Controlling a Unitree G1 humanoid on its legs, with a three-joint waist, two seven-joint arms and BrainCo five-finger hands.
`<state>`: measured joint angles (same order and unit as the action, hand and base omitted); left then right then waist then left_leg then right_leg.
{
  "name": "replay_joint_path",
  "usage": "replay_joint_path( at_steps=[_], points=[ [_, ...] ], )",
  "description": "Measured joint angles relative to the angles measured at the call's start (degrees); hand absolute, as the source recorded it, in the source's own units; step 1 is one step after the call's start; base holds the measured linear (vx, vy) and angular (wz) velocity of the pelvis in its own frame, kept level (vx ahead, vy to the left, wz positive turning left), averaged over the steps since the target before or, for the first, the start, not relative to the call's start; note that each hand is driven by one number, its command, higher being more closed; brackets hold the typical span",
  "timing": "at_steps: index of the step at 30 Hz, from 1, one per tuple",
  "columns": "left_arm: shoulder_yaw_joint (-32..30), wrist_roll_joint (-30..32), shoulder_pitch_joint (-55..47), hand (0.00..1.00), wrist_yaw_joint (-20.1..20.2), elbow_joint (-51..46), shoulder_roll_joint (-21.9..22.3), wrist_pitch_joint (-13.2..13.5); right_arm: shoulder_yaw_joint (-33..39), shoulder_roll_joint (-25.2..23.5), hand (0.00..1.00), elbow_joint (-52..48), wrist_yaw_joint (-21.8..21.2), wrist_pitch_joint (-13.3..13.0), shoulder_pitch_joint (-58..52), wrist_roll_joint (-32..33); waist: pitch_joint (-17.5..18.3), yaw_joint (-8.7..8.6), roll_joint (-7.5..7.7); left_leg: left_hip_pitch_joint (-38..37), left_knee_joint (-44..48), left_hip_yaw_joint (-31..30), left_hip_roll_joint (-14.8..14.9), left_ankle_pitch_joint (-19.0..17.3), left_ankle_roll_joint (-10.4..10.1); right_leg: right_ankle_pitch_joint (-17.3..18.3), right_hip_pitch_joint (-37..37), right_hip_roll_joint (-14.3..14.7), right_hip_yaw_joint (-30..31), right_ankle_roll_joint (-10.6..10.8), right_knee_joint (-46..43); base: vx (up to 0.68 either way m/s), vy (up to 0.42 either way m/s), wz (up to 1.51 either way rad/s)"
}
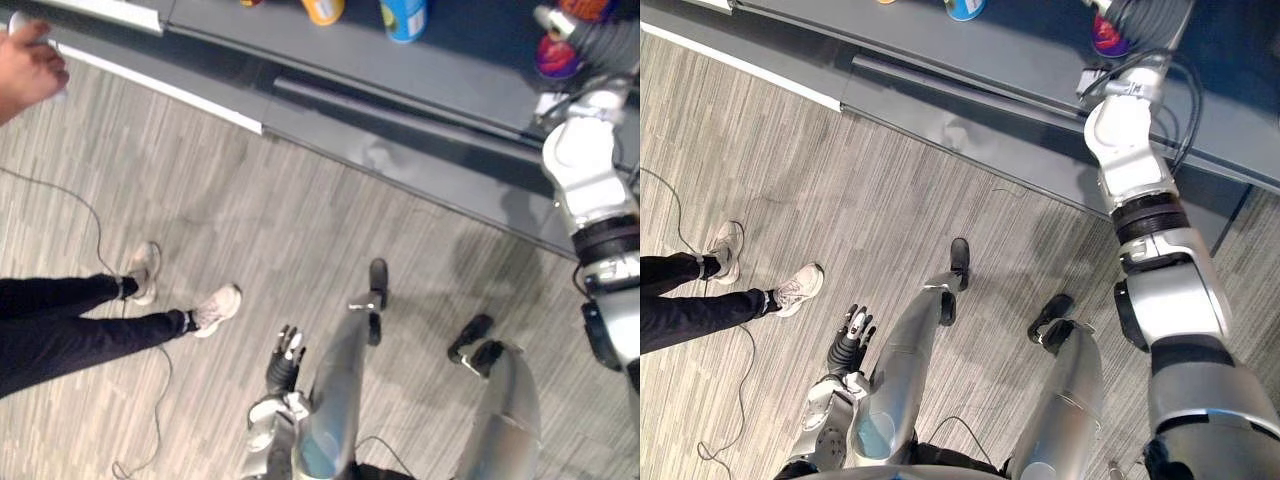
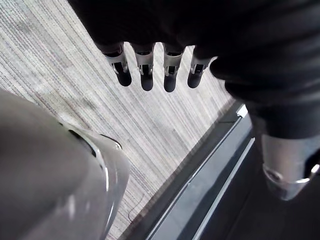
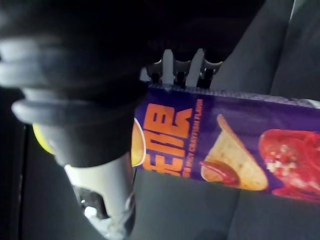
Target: Put the gum and the chips on the shelf.
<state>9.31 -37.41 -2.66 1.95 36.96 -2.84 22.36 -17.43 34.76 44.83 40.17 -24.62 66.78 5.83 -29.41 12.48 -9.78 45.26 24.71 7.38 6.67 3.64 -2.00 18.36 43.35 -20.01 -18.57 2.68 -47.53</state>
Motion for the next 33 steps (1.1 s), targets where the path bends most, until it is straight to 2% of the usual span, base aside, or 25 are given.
replay_joint_path(
  at_steps=[3,5,10,15,17,22,24,26,28,30,33],
  points=[
    [0.02,0.02,-0.37,0.00,-0.55,-0.04,0.03,0.05,0.01,-1.61,0.00,1.46,-0.92,-0.64,-2.30,1.56,-0.12,-0.37,0.18,-2.26,-0.86,0.12,0.13,-0.01,-0.02,-0.15,-2.29,0.36,-0.18,0.24,1.15,0.04,-0.072,-0.04],
    [0.01,0.03,-0.66,0.00,-0.77,-0.01,-0.17,0.00,0.05,-3.12,0.00,1.93,-2.04,-0.91,-3.65,1.96,-0.37,-1.15,0.63,-4.58,-1.88,0.52,0.22,-0.01,-0.03,-0.44,-4.39,0.65,-0.13,0.35,2.28,0.05,-0.081,-0.10],
    [-0.01,0.12,-1.22,0.00,-1.19,0.65,-0.92,-0.05,1.32,-6.24,0.00,3.35,-4.55,-1.45,-8.06,1.99,-0.19,-1.84,1.96,-9.85,-5.25,1.82,1.00,0.31,-0.24,-1.81,-8.83,2.17,0.09,0.75,6.35,0.05,-0.061,-0.17],
    [-0.35,0.15,-1.31,0.00,-1.65,2.79,-2.08,-0.12,4.31,-9.34,0.00,4.24,-6.86,-1.59,-12.65,2.00,0.16,-3.32,4.21,-16.15,-9.58,3.45,1.42,0.92,-0.39,-3.20,-14.16,3.45,0.25,1.26,10.84,0.07,-0.048,-0.16],
    [-0.90,0.37,-1.61,0.00,-1.63,3.81,-2.57,-0.17,7.76,-10.78,0.00,5.12,-8.18,-1.64,-15.77,2.14,0.84,-4.25,5.68,-19.13,-11.21,4.03,1.62,0.98,-0.50,-3.58,-17.02,4.04,0.13,1.57,12.90,0.08,-0.037,-0.13],
    [-2.30,2.97,-1.64,0.00,-1.71,6.17,-3.29,-1.22,16.07,-14.09,0.00,4.68,-11.37,-1.73,-23.83,4.41,2.09,-4.70,8.03,-25.75,-14.03,5.46,2.39,0.70,-0.95,-4.18,-23.37,5.47,0.14,2.08,16.89,0.10,-0.038,-0.17],
    [-2.95,5.03,-1.64,0.00,-1.78,7.55,-3.68,-1.77,18.75,-16.25,0.00,1.67,-12.73,-1.73,-28.48,5.50,2.68,-5.07,9.01,-29.37,-16.60,6.18,2.79,1.09,-1.55,-4.69,-26.48,6.51,0.16,2.04,19.41,0.08,-0.032,-0.16],
    [-2.98,5.05,-1.66,0.00,-1.80,8.73,-4.07,-1.79,19.78,-17.82,0.00,-0.55,-13.59,-1.75,-30.98,6.10,2.98,-6.03,9.56,-31.51,-18.63,6.33,2.84,1.60,-1.95,-5.02,-28.26,7.04,-0.02,2.16,20.90,0.10,-0.022,-0.11],
    [-3.00,5.11,-1.67,0.00,-1.81,10.08,-4.34,-1.86,20.77,-19.50,0.00,-3.41,-14.94,-1.77,-35.05,6.43,3.55,-6.25,10.17,-34.45,-21.53,7.13,2.92,2.50,-2.28,-5.65,-30.37,7.94,0.30,2.19,23.02,0.10,-0.008,-0.15],
    [-4.33,6.75,-2.65,0.00,-1.78,11.83,-4.29,-1.96,21.10,-21.81,0.00,-7.98,-15.95,-1.48,-42.30,6.49,6.54,-7.32,10.92,-35.56,-22.80,7.14,2.84,2.73,-2.50,-6.28,-32.08,8.50,0.11,2.65,25.50,0.13,0.016,-0.01],
    [-5.39,7.29,-4.35,0.00,-1.80,12.89,-4.16,-2.95,18.85,-23.04,0.00,-15.27,-19.06,0.04,-52.08,6.51,9.95,-8.21,11.16,-37.09,-23.87,7.59,2.68,2.61,-2.65,-8.07,-34.59,9.38,0.63,3.29,29.80,0.13,0.047,-0.12]
  ],
)
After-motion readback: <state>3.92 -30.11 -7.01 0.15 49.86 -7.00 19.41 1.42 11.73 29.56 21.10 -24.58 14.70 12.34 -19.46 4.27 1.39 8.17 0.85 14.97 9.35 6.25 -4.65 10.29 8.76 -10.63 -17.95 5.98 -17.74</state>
